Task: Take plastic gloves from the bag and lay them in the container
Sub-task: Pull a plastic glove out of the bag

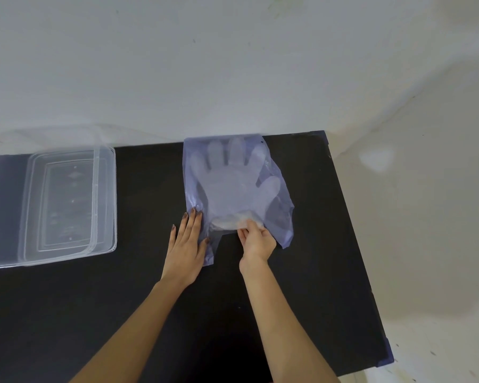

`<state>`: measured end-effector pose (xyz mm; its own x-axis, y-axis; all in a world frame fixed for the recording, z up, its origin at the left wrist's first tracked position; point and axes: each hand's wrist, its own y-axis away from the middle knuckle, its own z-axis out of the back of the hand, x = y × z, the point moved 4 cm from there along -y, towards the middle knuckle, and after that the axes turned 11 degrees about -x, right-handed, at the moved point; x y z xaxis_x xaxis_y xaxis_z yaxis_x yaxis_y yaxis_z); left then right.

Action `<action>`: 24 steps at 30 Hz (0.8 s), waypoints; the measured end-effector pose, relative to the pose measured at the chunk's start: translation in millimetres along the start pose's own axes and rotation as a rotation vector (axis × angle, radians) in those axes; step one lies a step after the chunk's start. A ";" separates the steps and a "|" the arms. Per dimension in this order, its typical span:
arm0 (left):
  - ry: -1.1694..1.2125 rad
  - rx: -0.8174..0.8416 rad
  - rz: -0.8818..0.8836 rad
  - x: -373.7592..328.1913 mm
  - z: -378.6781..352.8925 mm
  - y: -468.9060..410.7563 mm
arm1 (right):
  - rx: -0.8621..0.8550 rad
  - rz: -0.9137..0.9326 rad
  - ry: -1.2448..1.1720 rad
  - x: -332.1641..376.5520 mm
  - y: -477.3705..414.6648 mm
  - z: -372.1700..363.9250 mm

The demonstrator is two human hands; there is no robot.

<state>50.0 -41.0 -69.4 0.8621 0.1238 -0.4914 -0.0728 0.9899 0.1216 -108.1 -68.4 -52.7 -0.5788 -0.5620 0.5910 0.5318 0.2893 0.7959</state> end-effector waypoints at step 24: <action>-0.138 0.071 -0.053 2.0 -3.5 -0.9 | 0.046 -0.006 -0.097 0.0 0.9 32.8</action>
<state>50.1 -41.3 -73.5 0.9250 0.0558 -0.3759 0.0060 0.9869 0.1613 -127.9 -42.7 -47.7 -0.6402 -0.4864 0.5946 0.5006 0.3230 0.8031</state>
